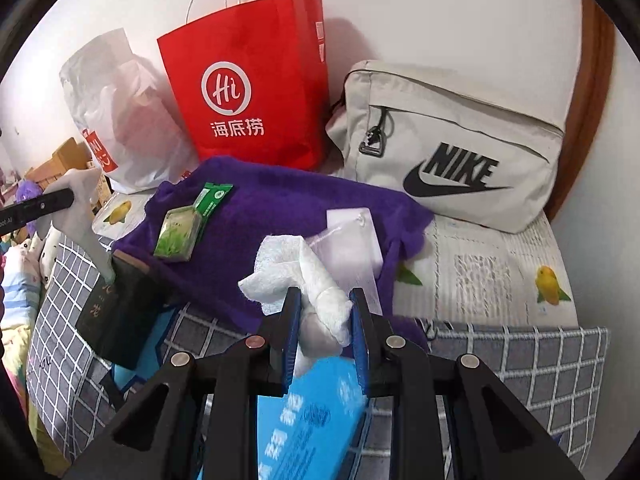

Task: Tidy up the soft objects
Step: 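Lower the glove onto the towel and open the left tool while the right tool releases the tissue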

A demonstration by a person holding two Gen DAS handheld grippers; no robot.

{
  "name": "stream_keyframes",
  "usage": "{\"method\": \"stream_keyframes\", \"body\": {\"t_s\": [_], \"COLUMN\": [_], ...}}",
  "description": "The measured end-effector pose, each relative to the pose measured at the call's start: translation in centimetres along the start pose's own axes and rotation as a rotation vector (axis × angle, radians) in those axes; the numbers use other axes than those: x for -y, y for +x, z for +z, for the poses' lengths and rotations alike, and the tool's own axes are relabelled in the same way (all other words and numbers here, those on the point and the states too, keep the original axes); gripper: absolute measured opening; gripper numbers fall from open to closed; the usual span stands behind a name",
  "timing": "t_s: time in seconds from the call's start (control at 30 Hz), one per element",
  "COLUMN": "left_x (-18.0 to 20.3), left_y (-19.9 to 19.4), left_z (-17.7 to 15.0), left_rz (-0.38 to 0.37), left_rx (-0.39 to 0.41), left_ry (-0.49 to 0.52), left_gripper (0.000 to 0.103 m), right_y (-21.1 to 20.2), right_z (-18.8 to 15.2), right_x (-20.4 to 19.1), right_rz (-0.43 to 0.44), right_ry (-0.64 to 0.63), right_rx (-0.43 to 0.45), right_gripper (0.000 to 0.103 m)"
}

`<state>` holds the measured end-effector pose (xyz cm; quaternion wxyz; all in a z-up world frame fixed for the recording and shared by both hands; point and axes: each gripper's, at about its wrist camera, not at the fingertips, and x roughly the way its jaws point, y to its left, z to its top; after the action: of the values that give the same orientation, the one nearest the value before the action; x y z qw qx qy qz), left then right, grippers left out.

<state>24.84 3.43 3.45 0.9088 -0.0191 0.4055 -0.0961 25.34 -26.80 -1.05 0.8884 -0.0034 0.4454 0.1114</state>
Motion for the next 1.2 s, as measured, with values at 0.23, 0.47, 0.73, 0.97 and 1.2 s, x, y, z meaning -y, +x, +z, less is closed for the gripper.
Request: {"method": "stream_keyframes", "body": {"t_s": [0.23, 0.47, 0.73, 0.97, 1.2], "left_x": [1.6, 3.0, 4.3, 4.5, 4.7], "left_y": [1.8, 4.7, 9.4, 13.7, 16.7], "left_z": [3.1, 5.3, 6.2, 4.9, 3.4], "left_rz": [-0.02, -0.049, -0.074, -0.082, -0.065], "left_rx": [0.016, 0.01, -0.038, -0.125, -0.209], "left_ry": [0.044, 0.067, 0.098, 0.09, 0.099], "left_gripper": [0.022, 0.022, 0.022, 0.022, 0.022], "right_y": [3.2, 7.4, 11.7, 13.8, 13.4], "right_z": [2.5, 3.5, 2.8, 2.1, 2.3], "right_x": [-1.3, -2.7, -2.9, -2.4, -1.8], "right_rz": [0.046, 0.093, 0.107, 0.121, 0.129], "right_ry": [-0.033, -0.063, -0.092, -0.073, -0.04], "right_rx": [-0.02, -0.08, -0.201, -0.283, -0.267], "right_gripper": [0.024, 0.024, 0.024, 0.024, 0.036]}}
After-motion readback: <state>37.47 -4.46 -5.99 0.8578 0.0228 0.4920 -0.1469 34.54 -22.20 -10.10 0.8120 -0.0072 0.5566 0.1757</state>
